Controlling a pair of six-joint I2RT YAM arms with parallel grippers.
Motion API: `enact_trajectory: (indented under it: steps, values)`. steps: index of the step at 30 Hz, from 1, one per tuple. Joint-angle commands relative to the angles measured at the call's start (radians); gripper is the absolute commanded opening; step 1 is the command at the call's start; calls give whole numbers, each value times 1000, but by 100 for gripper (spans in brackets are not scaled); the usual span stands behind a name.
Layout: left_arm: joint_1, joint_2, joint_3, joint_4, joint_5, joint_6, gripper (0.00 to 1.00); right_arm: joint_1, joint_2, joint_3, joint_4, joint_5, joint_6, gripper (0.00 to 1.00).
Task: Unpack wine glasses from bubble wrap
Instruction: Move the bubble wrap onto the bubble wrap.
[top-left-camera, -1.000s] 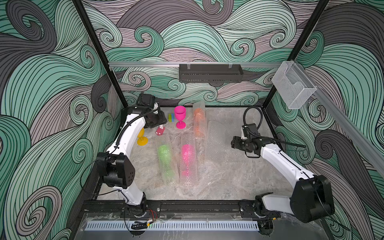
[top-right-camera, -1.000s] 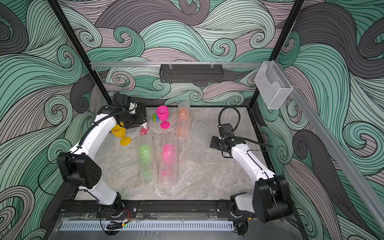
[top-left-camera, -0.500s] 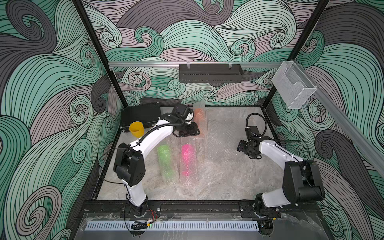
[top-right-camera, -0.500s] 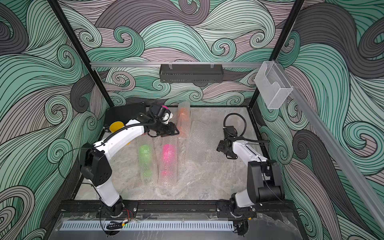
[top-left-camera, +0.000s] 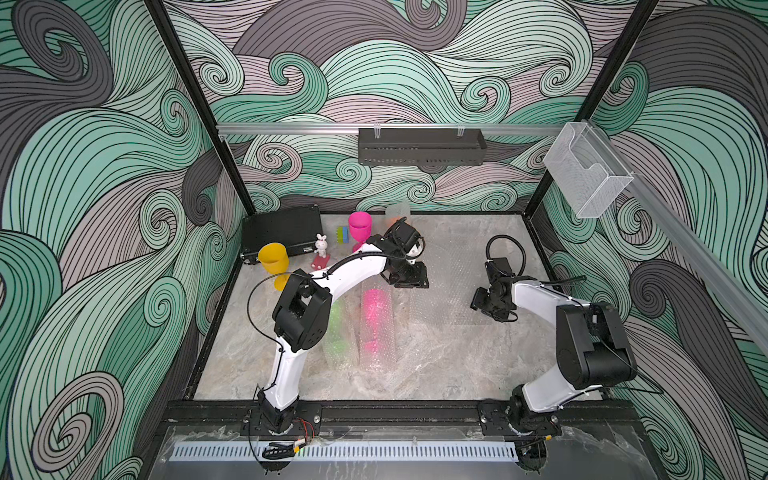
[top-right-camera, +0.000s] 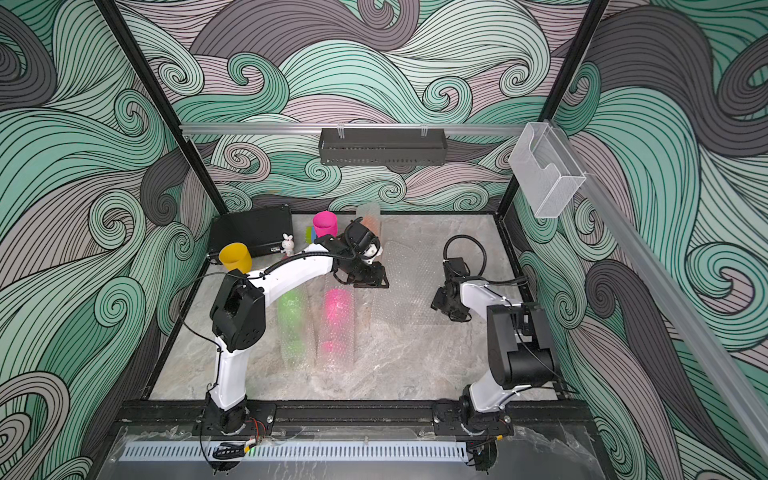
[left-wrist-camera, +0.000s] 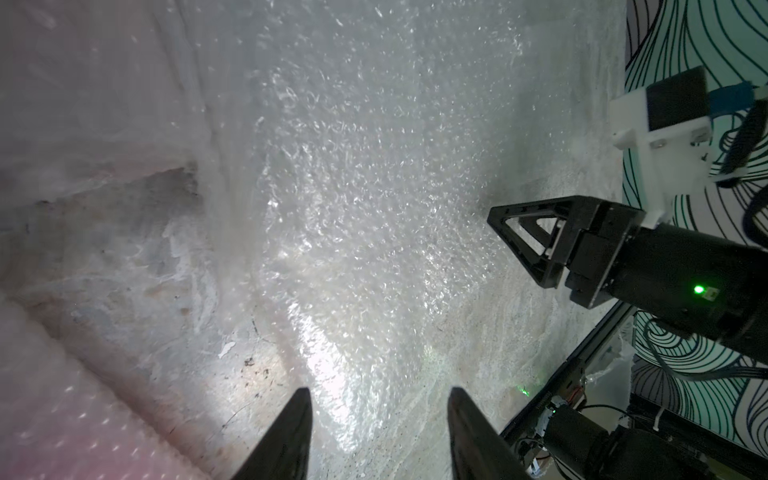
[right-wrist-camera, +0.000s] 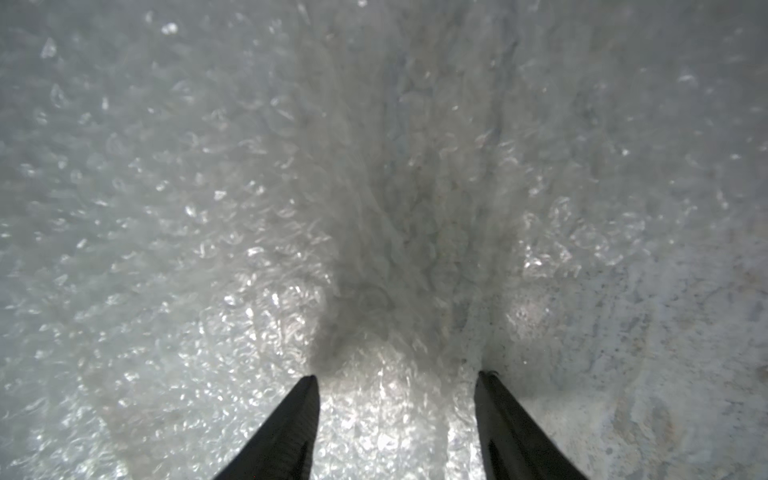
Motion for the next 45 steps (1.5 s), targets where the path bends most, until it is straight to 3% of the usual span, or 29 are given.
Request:
enact_trajectory:
  steps: [1, 12, 22, 31, 40, 42, 45]
  values:
    - [-36, 80, 37, -78, -30, 39, 53, 1, 22, -29, 36, -65, 21, 54]
    - [-44, 163, 56, -107, -47, 66, 53, 1, -11, -49, 121, -159, 47, 19]
    - [-44, 150, 75, -95, -36, 68, 48, 1, -165, -37, 114, -81, 19, 1]
    - [-36, 131, 142, -122, -74, 85, 50, -22, -192, 28, 97, 45, -11, 0]
    - [-19, 133, 171, -141, -68, 94, 51, -120, -152, 97, 59, 134, -64, 0]
    - [-14, 133, 174, -144, -65, 96, 51, -136, -127, 112, 46, 148, -88, 4]
    - [-6, 130, 176, -150, -59, 99, 51, -158, -62, 150, 6, 109, -110, 23]
